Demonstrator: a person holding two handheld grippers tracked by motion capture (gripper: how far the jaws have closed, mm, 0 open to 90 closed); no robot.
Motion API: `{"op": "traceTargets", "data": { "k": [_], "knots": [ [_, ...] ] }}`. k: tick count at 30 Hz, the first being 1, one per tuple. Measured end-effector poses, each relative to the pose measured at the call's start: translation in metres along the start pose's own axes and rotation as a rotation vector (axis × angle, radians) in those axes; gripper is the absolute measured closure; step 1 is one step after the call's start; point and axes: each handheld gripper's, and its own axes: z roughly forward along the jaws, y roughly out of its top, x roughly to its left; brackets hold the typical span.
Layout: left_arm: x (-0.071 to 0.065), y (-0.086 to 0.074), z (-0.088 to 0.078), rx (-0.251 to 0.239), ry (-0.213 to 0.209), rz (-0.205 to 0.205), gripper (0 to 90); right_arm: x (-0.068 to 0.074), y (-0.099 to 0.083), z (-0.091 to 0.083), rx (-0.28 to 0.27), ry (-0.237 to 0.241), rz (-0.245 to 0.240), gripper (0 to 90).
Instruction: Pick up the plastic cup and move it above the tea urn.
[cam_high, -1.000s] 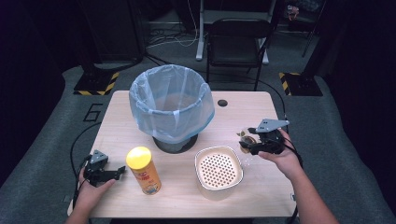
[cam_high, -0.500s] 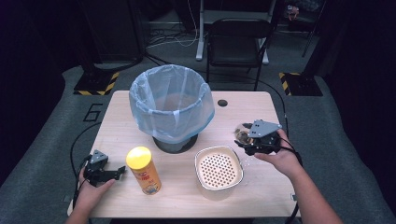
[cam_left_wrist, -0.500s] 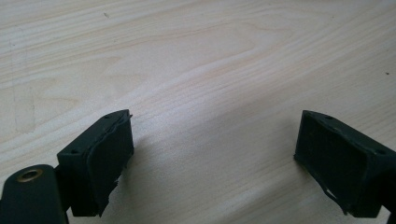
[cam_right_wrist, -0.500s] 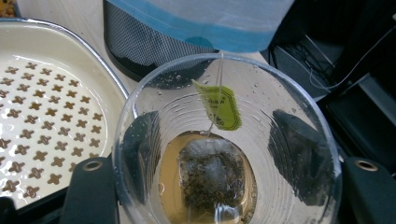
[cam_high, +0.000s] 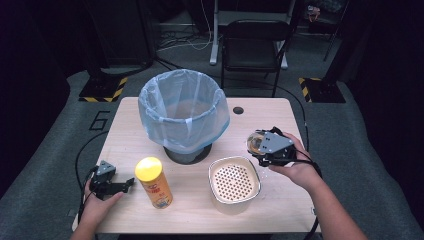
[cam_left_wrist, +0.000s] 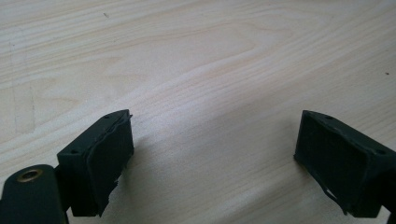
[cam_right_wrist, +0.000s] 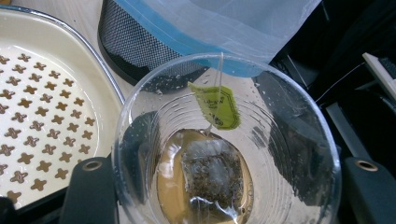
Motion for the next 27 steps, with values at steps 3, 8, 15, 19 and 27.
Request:
{"op": "traceTargets", "data": {
  "k": [3, 8, 15, 19, 27],
  "knots": [
    [0.0000, 0.0000, 0.0001, -0.001, 0.000, 0.000, 11.2, 0.0011, 0.0010, -0.0008, -0.001, -0.003, -0.024, 33.7],
    [0.0000, 0.0000, 0.0000, -0.001, 0.000, 0.000, 11.2, 0.0026, 0.0026, -0.0016, 0.003, -0.011, -0.046, 33.7],
    [0.0000, 0.0000, 0.0001, 0.000, 0.000, 0.000, 11.2, 0.0041, 0.0041, -0.0022, -0.015, -0.017, -0.082, 33.6],
    [0.0000, 0.0000, 0.0001, 0.000, 0.000, 0.000, 11.2, 0.0058, 0.0051, -0.0007, -0.016, -0.010, -0.103, 33.5],
    [0.0000, 0.0000, 0.0001, 0.000, 0.000, 0.000, 11.2, 0.0097, 0.0071, 0.0051, -0.064, -0.020, -0.167, 33.5]
  ]
}}
